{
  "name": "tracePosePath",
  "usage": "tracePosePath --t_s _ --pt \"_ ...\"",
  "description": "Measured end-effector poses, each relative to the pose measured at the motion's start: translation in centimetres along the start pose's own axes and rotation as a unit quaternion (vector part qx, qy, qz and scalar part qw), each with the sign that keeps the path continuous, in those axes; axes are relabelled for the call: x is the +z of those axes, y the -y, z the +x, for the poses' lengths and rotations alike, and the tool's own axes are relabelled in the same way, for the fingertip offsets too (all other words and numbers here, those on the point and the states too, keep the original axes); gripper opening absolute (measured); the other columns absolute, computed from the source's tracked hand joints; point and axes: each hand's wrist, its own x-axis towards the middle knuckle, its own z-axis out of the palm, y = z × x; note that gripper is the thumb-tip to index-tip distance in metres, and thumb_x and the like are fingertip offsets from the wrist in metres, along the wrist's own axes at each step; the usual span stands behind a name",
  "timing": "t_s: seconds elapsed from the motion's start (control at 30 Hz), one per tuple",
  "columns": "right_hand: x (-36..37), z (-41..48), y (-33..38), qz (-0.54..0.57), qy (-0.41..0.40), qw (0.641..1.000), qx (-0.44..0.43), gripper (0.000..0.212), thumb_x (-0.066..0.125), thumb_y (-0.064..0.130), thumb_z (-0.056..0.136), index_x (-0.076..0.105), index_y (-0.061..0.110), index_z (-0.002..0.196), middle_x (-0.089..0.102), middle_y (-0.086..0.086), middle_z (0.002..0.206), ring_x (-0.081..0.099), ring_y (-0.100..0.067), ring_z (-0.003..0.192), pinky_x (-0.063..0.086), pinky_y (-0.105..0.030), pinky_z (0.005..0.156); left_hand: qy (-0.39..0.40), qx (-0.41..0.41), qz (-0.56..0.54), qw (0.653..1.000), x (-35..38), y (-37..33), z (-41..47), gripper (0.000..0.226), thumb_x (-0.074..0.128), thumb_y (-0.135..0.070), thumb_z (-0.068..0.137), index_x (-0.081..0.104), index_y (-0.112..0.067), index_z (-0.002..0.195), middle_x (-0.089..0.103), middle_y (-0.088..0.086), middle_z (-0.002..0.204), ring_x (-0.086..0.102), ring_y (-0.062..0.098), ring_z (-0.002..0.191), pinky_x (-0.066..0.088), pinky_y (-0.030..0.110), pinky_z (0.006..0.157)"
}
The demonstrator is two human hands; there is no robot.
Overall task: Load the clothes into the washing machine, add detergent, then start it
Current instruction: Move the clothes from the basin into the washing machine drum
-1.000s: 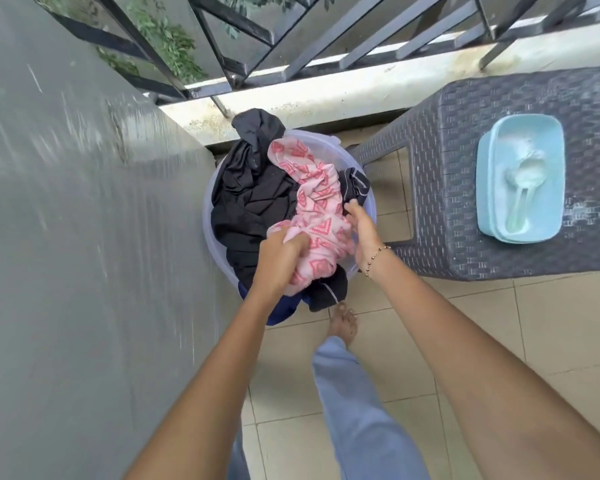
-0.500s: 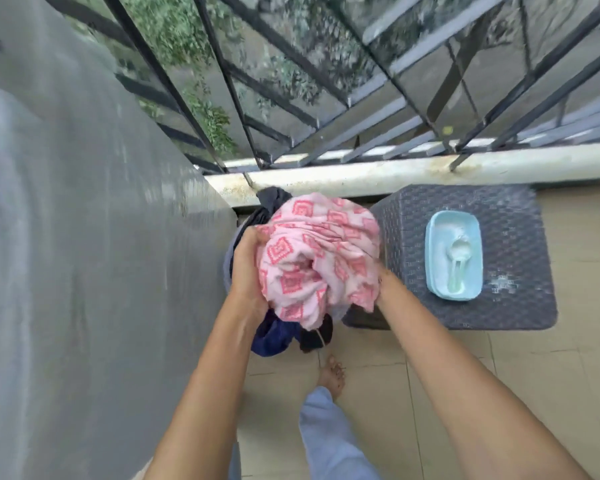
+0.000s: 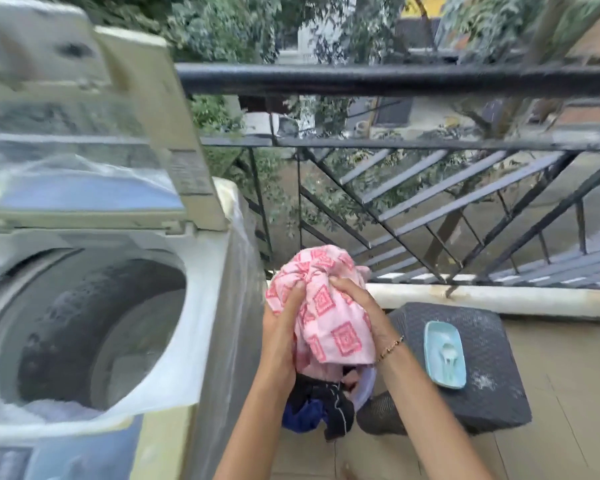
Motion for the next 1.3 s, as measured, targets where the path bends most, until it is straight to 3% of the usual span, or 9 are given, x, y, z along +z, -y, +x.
tracePosePath --t_s 0.13,0.23,0.37,0.5,0.57,0.77,0.93,1.1,1.3 --pt "7.8 0.0 -0.9 -0.153 -0.015 0.984 -0.088 0.060 0.069 0.040 0.076 0.053 0.016 0.129 0.066 -0.009 0.120 0.067 -0.019 0.103 0.052 -0.038 0.094 -0.103 -0.003 -0.076 0.992 -3.5 -6.8 -2.7 0.040 0.064 -0.024 0.086 0.062 -0.010 0.123 0.066 0.019 0.121 0.062 0.038 0.113 0.044 0.061 0.100" --pt "13.6 0.4 -2.7 -0.163 0.099 0.978 -0.090 0.048 0.054 0.048 0.088 0.056 0.024 0.129 0.062 0.000 0.129 0.057 -0.016 0.120 0.042 -0.038 0.107 -0.035 0.025 -0.188 0.981 -6.8 -12.8 -4.9 0.032 0.055 -0.027 0.085 0.073 -0.011 0.106 0.072 0.014 0.108 0.069 0.029 0.100 0.055 0.044 0.090" --pt "21.2 0.4 -6.1 -0.150 0.255 0.955 0.007 0.058 0.063 0.065 0.071 0.067 0.030 0.116 0.067 0.004 0.120 0.063 -0.013 0.112 0.054 -0.033 0.090 -0.037 0.108 -0.216 0.970 -13.3 -18.9 -6.6 0.039 0.041 -0.027 0.097 0.078 -0.018 0.088 0.076 0.006 0.090 0.074 0.019 0.080 0.060 0.030 0.065" --pt "27.4 3.2 -10.0 -0.243 0.146 0.955 -0.084 0.051 0.063 0.040 0.082 0.055 0.015 0.125 0.058 -0.014 0.130 0.057 -0.024 0.112 0.047 -0.043 0.098 -0.126 0.134 -0.170 0.968 -19.9 -23.1 -7.2 0.034 0.051 -0.035 0.093 0.071 -0.017 0.115 0.071 0.010 0.115 0.067 0.024 0.104 0.055 0.039 0.089" --pt "29.9 4.2 -11.6 -0.267 0.105 0.951 -0.115 0.031 0.058 0.022 0.091 0.053 0.014 0.120 0.060 -0.015 0.123 0.057 -0.023 0.102 0.051 -0.035 0.081 -0.172 0.130 -0.126 0.968 -22.9 -24.0 -6.7 0.049 0.061 -0.037 0.087 0.058 -0.013 0.130 0.063 0.013 0.127 0.060 0.030 0.118 0.047 0.047 0.103" --pt "33.4 6.3 -15.1 -0.332 0.014 0.928 -0.169 0.039 0.061 0.005 0.088 0.048 0.001 0.125 0.057 -0.010 0.108 0.052 -0.017 0.097 0.046 -0.023 0.073 -0.253 0.202 0.095 0.941 -27.8 -25.0 -5.4 0.059 0.069 -0.043 0.073 0.060 -0.014 0.123 0.066 0.007 0.121 0.062 0.024 0.112 0.046 0.047 0.103" --pt "32.7 7.7 -15.5 -0.507 -0.045 0.841 -0.181 0.037 0.065 0.021 0.085 0.056 0.015 0.121 0.064 -0.005 0.120 0.060 -0.017 0.102 0.049 -0.022 0.079 -0.220 0.148 0.283 0.922 -29.4 -24.7 -4.0 0.074 0.058 -0.060 0.069 0.052 -0.015 0.128 0.060 0.013 0.127 0.057 0.031 0.117 0.044 0.042 0.101" --pt "30.4 8.2 -15.3 -0.708 -0.099 0.690 -0.112 0.048 0.048 0.016 0.090 0.041 0.005 0.136 0.041 -0.019 0.141 0.043 -0.033 0.129 0.038 -0.035 0.104 -0.199 -0.009 0.543 0.816 -29.9 -23.2 -3.3 0.084 0.052 -0.049 0.089 0.016 -0.007 0.152 0.029 0.023 0.151 0.037 0.040 0.135 0.035 0.049 0.109" --pt "26.7 5.5 -13.9 -0.750 -0.055 0.626 -0.207 0.039 0.049 0.017 0.089 0.051 0.013 0.128 0.044 -0.009 0.135 0.041 -0.026 0.128 0.031 -0.034 0.112 -0.175 0.135 0.688 0.691 -24.2 -19.3 -5.8 0.048 0.047 -0.036 0.093 0.045 -0.013 0.135 0.051 0.010 0.136 0.045 0.030 0.125 0.042 0.044 0.096"
